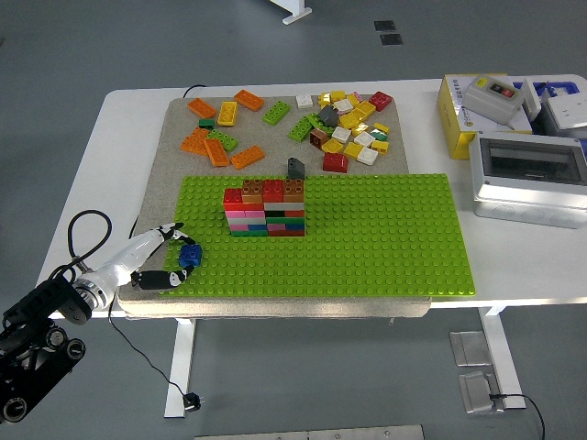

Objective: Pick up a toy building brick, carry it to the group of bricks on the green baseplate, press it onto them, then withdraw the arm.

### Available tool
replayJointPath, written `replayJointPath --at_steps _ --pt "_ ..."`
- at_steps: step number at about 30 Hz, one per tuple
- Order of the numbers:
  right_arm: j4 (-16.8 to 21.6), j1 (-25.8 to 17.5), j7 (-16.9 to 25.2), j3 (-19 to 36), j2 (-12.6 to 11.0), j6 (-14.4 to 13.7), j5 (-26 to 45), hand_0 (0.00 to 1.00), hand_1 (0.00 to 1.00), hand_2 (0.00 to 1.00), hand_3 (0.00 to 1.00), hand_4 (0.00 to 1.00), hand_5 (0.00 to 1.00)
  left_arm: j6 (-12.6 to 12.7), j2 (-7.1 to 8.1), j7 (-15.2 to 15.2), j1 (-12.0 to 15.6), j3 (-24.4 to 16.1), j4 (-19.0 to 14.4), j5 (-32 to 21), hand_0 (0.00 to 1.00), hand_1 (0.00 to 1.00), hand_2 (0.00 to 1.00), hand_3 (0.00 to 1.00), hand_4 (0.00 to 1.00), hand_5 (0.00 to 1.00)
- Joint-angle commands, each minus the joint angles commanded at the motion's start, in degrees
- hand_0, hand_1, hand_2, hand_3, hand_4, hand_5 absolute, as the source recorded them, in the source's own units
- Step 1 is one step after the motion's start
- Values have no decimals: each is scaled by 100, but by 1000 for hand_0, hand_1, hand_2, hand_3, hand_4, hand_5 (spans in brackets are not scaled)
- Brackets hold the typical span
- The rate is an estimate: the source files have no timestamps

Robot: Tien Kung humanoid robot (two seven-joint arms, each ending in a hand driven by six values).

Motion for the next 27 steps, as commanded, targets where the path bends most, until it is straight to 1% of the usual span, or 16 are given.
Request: replayJointPath --at_steps 6,7,12,13,16,19,20,23,25,27 --pt "0 2 1 2 1 1 0 776 774 823 829 577 998 13 -21 -31 -11 -3 42 -47 983 990 998 555 427 207" --pt "0 3 0 3 1 1 -2 776 774 823 829 577 998 15 -25 -37 -11 -3 49 -56 982 987 998 535 390 206" --pt "0 1 -1 -8 -1 2 2 776 774 823 829 577 998 26 -35 -61 6 -45 43 -63 982 987 998 535 390 206" --pt "0 0 -2 -7 -2 3 1 776 773 822 829 577 998 26 -32 -63 11 -72 31 -61 980 986 998 522 431 194" --pt "0 -6 -1 -7 -4 3 4 776 773 822 829 577 998 11 0 -61 23 -148 -46 -89 980 986 998 522 431 194" --pt "0 -9 -1 -3 -8 1 3 776 773 822 829 577 998 -65 96 3 36 -245 -271 -122 980 986 998 522 431 194" --pt "0 -8 -1 -5 -10 0 6 776 774 822 829 577 998 -87 123 27 37 -281 -344 -123 982 985 998 517 468 191" --pt "0 -9 2 3 -14 -2 9 776 774 822 829 577 998 -181 226 146 23 -455 -639 -116 982 985 998 517 468 191" --pt "0 -8 4 14 -19 -4 8 776 774 822 829 577 998 -279 312 273 -42 -563 -882 -129 982 985 998 517 468 191" --pt "0 -5 4 22 -22 -6 2 776 773 822 827 577 998 -349 359 362 -127 -590 -1062 -137 981 985 998 515 480 190"
